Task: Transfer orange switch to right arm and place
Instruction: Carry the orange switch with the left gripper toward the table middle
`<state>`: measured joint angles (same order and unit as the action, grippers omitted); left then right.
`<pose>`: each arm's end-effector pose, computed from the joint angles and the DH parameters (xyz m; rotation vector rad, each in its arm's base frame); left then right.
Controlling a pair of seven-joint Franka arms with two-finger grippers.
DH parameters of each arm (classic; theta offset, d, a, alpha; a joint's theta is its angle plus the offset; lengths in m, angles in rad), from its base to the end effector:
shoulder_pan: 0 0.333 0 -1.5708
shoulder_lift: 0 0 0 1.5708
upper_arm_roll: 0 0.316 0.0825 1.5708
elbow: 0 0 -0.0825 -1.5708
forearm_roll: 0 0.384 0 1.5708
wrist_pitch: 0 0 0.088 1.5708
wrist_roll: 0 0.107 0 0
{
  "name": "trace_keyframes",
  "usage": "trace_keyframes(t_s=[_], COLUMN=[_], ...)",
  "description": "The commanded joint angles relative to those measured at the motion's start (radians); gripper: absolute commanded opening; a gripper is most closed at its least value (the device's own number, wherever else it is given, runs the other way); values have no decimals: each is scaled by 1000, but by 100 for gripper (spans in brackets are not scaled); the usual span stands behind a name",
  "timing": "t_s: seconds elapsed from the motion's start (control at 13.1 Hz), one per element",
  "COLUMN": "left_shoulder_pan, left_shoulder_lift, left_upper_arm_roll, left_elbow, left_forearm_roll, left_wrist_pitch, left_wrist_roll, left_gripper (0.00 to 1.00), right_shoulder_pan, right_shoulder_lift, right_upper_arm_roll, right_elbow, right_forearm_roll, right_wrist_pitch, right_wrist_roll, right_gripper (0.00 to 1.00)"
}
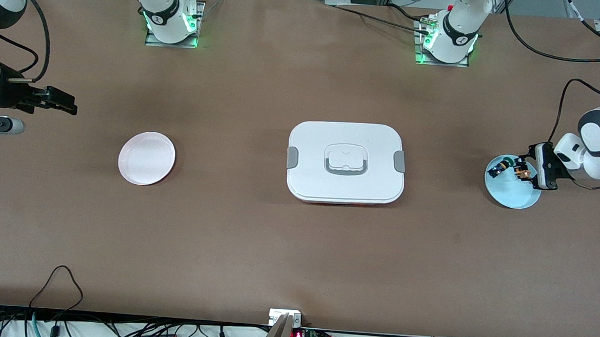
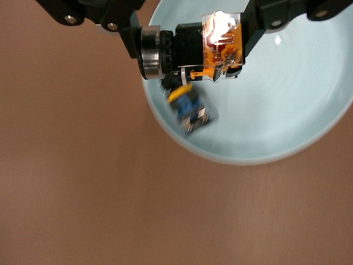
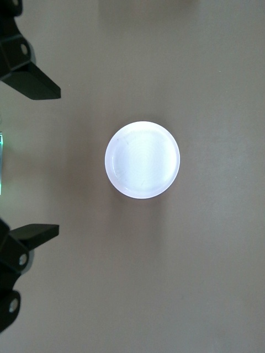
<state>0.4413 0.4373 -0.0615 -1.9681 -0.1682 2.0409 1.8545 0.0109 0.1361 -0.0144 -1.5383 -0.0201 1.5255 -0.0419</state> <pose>0.5348 0.2040 0.2250 2.1252 -1.7357 -0.0202 0.5862 -0.0038 0.5584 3.1136 0.0607 -0.2330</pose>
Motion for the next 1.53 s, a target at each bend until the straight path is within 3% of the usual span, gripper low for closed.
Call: trace_keyframes(t_s=[0.0,0.46,0.69,0.99,1.45], left_shoulder_pan=[-61,-217,-362,-554,-748], left_shoulder_lift=[-18,-20,-11,-8,17], left_upper_arm_roll=[3,-40,-41,-99,-113], left_elbow=[44,77,75,98,265], left_forearm_roll=[-213,-828,-1139,-1598,-1716], left_wrist_pitch=[-176,-565,-622,-523,-207], left_wrist_roll=[75,132,130,107,2], left_gripper=[0,0,0,0,0], right_shoulder_pan=[3,1,1,3,15], right_shoulder_lift=[-10,-9,-9,2,40], right_upper_arm_roll=[2,2,2,2,2], right_elbow=[-17,-89,-130,-199,-261], right_forearm_roll=[43,267,371,648,1046], right_wrist_pitch=[9,12,24,25,4], right_wrist_roll=[-10,-12,-12,-12,-29], right_gripper=[100,100,100,100,100])
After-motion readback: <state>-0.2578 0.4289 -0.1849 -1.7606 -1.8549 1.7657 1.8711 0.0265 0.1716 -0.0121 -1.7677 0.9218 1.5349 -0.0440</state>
